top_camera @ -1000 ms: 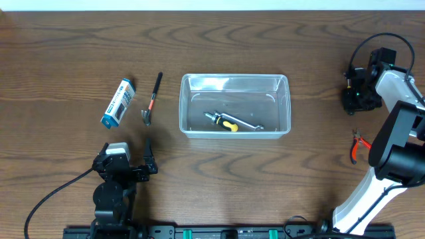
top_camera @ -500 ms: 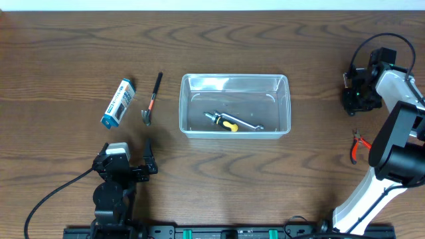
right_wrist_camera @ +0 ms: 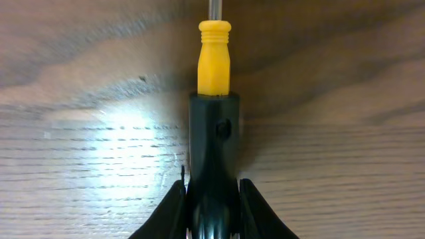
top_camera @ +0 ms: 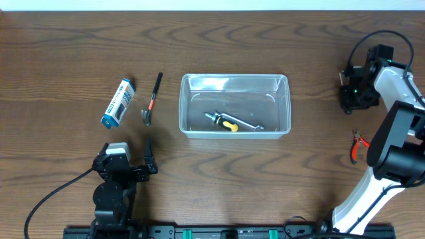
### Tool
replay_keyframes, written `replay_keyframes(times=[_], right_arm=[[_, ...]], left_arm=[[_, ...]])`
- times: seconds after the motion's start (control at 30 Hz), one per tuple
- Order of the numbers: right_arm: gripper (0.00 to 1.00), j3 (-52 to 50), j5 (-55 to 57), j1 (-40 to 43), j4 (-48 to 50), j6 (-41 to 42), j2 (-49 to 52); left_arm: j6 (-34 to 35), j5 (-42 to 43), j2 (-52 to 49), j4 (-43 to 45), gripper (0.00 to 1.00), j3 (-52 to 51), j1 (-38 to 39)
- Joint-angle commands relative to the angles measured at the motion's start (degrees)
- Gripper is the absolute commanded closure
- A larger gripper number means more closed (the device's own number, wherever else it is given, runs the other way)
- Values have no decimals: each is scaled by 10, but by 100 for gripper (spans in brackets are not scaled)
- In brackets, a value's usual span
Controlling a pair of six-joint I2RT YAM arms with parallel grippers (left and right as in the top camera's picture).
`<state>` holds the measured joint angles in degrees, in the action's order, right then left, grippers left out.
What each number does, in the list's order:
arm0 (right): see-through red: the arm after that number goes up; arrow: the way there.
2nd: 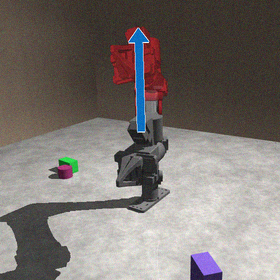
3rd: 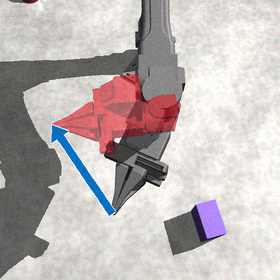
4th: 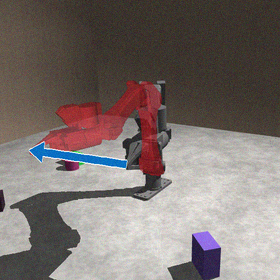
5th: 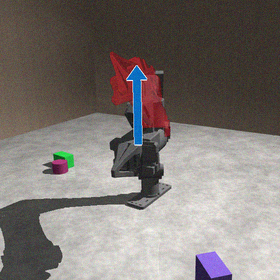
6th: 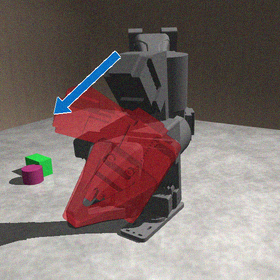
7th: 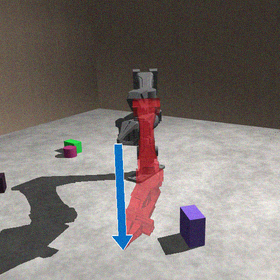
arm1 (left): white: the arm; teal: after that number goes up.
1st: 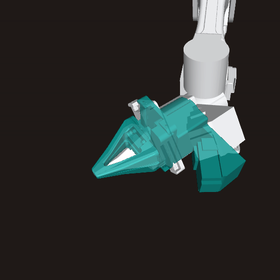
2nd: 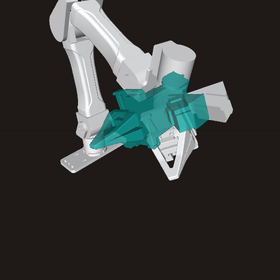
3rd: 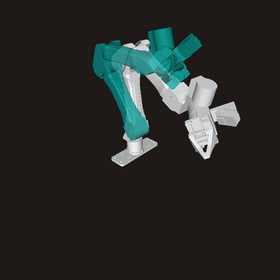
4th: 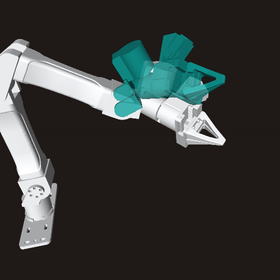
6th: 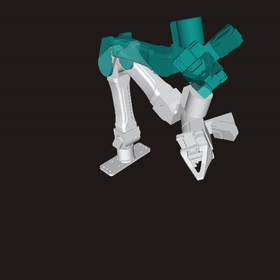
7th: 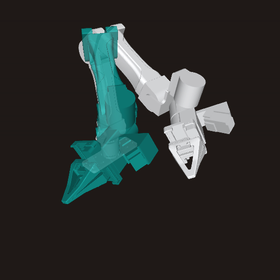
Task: Pack container
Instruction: 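Move the right gripper to the yellow-handled screwdriver and grasp it, then carry the yellow-handled screwdriver into the container and release it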
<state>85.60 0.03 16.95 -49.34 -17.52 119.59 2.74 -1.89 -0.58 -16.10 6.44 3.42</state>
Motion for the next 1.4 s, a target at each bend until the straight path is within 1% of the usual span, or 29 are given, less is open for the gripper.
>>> replay_keyframes(times=[0.0, 0.3, 0.43, 0.57, 0.7, 0.9, 1.13, 1.37], right_arm=[[99, 38, -10, -8, -12, 8, -33], [99, 75, -38, -21, -28, 8, -91], [99, 75, -39, -47, -28, 2, -131], [99, 75, -39, -86, -28, -32, -178], [99, 75, -39, -130, -28, -41, -230], [99, 75, -40, -227, -41, -89, -280], [99, 74, -40, -339, -71, -142, -282], [99, 74, -42, -408, -101, -199, -263]], left_arm=[[-5, 0, 3, -5, 2, -13, -2], [-5, 0, 3, -5, 2, -13, -2], [-5, 0, 3, -5, 2, -13, -2], [-5, 0, 3, -5, 2, -13, -2], [-5, 0, 3, -5, 2, -13, -2], [-5, 0, 3, -5, 2, -13, -2], [-5, 0, 3, -5, 2, -13, -2], [-5, 0, 3, -5, 2, -13, -2]])
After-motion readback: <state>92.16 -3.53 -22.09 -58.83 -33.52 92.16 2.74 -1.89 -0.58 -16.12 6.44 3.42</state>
